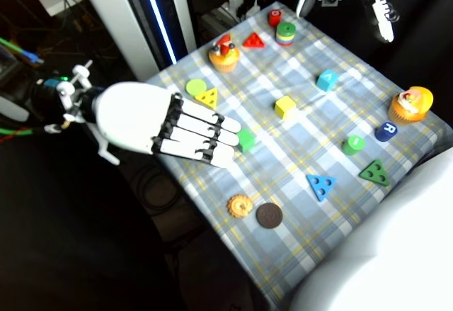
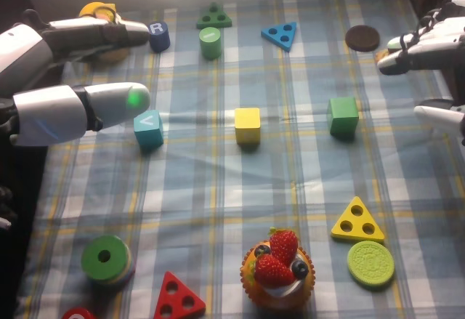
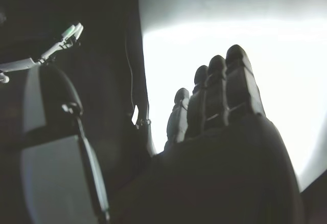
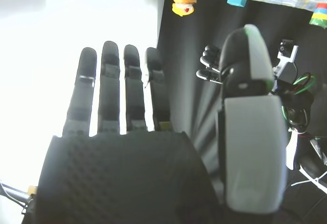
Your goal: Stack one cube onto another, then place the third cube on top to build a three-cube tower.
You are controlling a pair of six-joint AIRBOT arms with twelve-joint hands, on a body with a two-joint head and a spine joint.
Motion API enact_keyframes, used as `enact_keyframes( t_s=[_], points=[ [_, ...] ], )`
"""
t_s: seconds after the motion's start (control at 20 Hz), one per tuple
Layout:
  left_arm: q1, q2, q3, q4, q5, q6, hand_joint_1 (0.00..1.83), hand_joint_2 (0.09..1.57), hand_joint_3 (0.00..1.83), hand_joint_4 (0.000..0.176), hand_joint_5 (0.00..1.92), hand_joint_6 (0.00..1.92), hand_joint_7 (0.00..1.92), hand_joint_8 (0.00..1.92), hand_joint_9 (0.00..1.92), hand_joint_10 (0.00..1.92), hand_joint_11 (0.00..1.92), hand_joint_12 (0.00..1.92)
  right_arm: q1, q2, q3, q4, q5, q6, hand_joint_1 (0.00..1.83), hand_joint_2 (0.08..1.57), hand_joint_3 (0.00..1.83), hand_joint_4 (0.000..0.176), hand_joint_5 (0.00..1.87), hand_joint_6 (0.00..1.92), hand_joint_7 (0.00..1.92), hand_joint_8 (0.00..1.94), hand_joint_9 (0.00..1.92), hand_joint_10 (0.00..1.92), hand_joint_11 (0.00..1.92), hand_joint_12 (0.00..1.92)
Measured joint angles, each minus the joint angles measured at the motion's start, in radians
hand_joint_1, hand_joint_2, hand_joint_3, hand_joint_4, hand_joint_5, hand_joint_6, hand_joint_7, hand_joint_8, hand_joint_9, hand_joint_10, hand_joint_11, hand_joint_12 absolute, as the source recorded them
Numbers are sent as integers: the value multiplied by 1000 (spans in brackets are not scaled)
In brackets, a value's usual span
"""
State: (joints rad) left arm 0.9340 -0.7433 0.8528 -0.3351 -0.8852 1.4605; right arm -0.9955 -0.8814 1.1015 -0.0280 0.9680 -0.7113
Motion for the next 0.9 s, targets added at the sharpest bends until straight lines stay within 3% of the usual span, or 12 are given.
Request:
enact_keyframes(
  t_s=[0.15,0.3,0.65,0.9],
  points=[
    [0,0,0,1,0,0,499,1041,0,176,527,3,389,5,328,7,50,532,0,0,0,1,0,0,605,1306,0,0,631,1,585,4,522,27,19,1219],
    [-4,0,3,-18,16,53,536,1005,3,176,512,0,398,0,323,0,93,319,0,0,0,-2,0,1,636,1309,0,0,636,1,599,2,540,15,31,1196],
    [-71,-61,9,-236,125,536,660,950,0,176,388,0,378,0,309,0,120,229,0,0,2,-18,0,11,668,1333,2,0,637,1,603,1,523,0,0,1184],
    [-117,-116,39,-358,179,815,725,951,0,176,423,9,388,5,317,7,124,221,0,0,8,-26,-2,16,657,1344,2,0,647,3,616,7,524,9,8,1154]
  ],
)
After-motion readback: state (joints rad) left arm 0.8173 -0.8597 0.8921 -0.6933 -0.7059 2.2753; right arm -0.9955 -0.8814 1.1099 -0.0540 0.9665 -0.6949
